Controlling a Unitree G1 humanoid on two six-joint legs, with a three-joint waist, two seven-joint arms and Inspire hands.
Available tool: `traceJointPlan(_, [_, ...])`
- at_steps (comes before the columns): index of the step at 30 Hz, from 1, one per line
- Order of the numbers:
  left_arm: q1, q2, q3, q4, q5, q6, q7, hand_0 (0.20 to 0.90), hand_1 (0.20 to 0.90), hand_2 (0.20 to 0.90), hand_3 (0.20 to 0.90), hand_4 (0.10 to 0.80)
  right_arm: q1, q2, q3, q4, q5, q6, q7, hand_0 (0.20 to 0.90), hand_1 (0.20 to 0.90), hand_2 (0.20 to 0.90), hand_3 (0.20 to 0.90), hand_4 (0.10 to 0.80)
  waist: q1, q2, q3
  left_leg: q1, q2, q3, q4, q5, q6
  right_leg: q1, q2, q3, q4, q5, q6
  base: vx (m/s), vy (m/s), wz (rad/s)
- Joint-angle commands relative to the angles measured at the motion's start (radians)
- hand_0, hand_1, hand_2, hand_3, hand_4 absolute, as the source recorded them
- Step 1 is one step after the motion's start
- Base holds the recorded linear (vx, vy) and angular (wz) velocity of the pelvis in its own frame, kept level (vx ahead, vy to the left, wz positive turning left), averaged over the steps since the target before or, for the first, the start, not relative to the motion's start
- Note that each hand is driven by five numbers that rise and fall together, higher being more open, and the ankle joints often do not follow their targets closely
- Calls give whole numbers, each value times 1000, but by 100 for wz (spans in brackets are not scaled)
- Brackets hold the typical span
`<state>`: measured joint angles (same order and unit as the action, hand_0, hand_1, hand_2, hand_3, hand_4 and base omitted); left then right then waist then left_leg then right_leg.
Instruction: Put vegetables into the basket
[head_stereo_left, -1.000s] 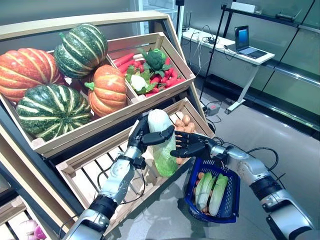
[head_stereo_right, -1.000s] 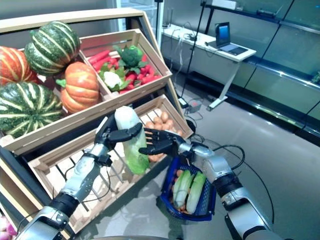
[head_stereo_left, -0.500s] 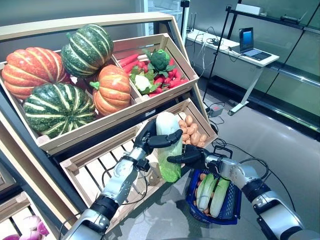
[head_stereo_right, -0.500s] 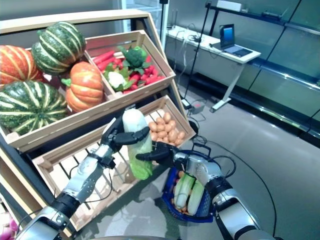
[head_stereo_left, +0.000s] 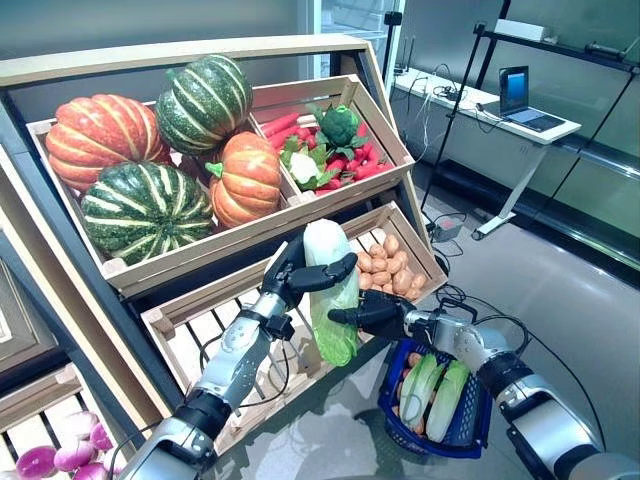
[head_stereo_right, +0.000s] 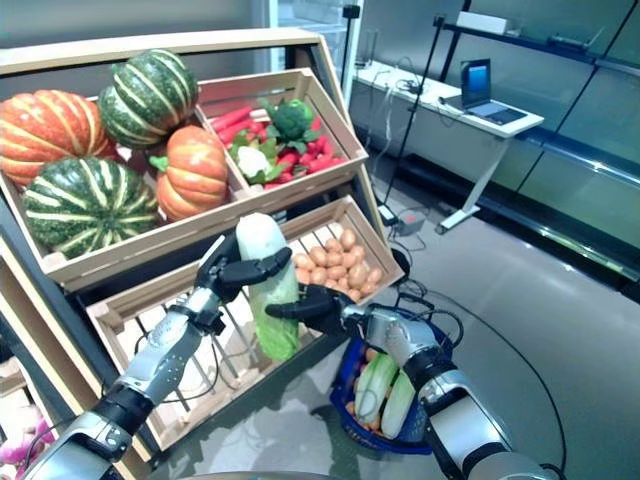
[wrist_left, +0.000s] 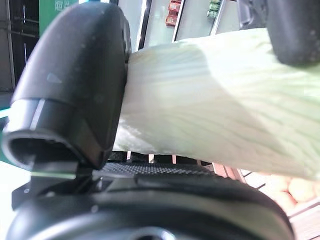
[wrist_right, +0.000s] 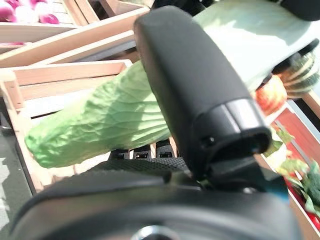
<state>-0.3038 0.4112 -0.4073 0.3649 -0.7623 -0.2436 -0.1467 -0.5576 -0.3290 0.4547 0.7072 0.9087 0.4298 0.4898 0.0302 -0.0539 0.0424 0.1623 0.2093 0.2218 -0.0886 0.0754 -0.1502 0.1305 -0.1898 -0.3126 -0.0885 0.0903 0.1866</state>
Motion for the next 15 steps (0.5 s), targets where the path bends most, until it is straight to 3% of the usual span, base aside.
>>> traceJointPlan(1, [-195,-113,-68,-236,-85,-130,-99,300,300,300,300,400,-184,77,-38,87,130,-33,20,300,300,300,300,400,23,9,-62,-25,13,-5,1,-43,-4,36,-42,-6,6,-34,-15,0,0,0])
traceJointPlan(13, [-164,-90,-43,-268,-77,-107,-84,300,300,300,300,400,-108,47,-64,-3,167,-81,-42,300,300,300,300,400,13,18,-58,-34,17,-4,1,-42,-7,28,-41,-9,5,-34,-12,0,0,0])
traceJointPlan(14, [-164,-88,-42,-264,-73,-104,-82,488,488,488,488,525,-102,42,-67,-10,157,-91,-51,300,300,300,300,400,11,19,-58,-33,16,-3,1,-43,-6,28,-41,-9,5,-34,-12,0,0,0])
traceJointPlan(15, [-165,-86,-42,-263,-74,-100,-85,556,556,556,556,571,-99,38,-68,-10,155,-96,-53,300,300,300,300,400,11,19,-57,-33,16,-3,1,-43,-6,28,-41,-10,5,-34,-11,0,0,0])
